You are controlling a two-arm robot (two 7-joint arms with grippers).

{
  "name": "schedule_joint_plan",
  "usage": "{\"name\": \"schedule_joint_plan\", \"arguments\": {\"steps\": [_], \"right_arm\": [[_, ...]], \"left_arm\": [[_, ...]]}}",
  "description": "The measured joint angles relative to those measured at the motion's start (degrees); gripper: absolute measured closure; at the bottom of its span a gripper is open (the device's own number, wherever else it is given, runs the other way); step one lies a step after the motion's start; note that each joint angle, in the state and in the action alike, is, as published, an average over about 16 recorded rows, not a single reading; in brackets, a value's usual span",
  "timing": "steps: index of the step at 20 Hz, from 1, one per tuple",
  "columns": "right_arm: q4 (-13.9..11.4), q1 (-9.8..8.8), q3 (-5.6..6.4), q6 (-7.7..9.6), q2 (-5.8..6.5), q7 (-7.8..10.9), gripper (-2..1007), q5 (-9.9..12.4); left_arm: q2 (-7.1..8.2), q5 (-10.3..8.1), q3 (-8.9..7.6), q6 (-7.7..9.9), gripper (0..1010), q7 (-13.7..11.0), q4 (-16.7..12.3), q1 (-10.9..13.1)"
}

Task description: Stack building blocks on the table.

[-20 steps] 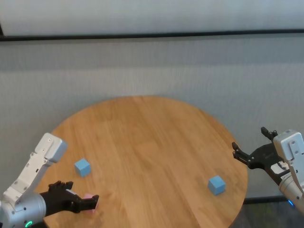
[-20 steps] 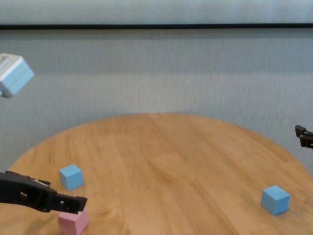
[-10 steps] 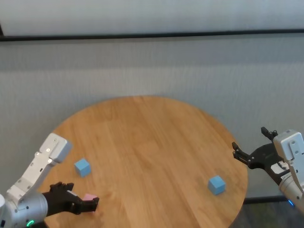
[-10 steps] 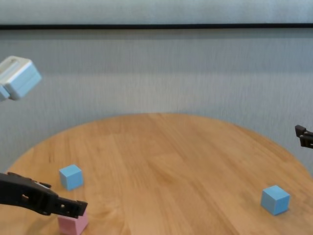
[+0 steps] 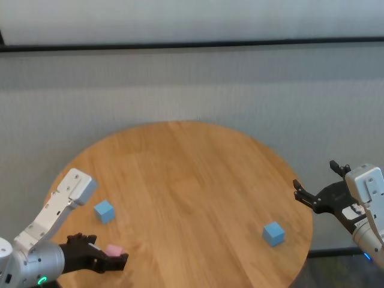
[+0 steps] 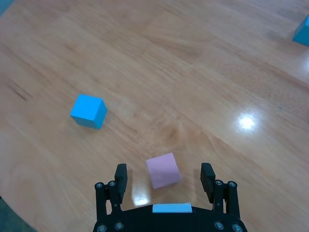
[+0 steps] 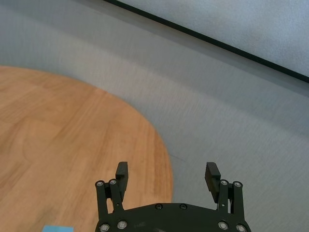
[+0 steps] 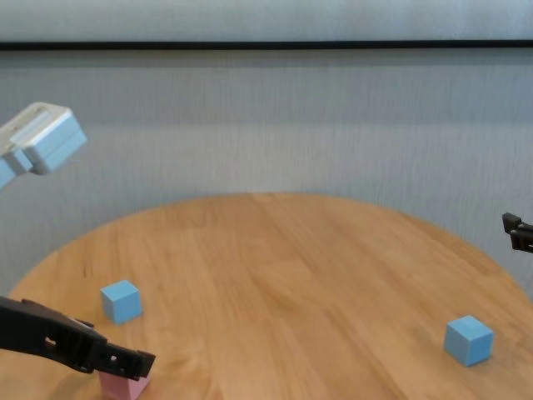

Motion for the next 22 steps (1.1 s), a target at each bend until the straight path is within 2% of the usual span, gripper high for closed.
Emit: {"name": "schedule_joint_plan", "arguments": {"steps": [9,22], "right_arm": [[0.00,0.00,0.00,0.00,0.00,0.00,0,0.00],[0.00,0.00,0.00,0.00,0.00,0.00,0,0.00]], "left_arm": [[-1.25,0.64,-0.61,2.50,10,-0.33,0.19,-0.32],[-2.76,2.26,-0.80,2.49,10,-1.57,1.85,-1.19]]}}
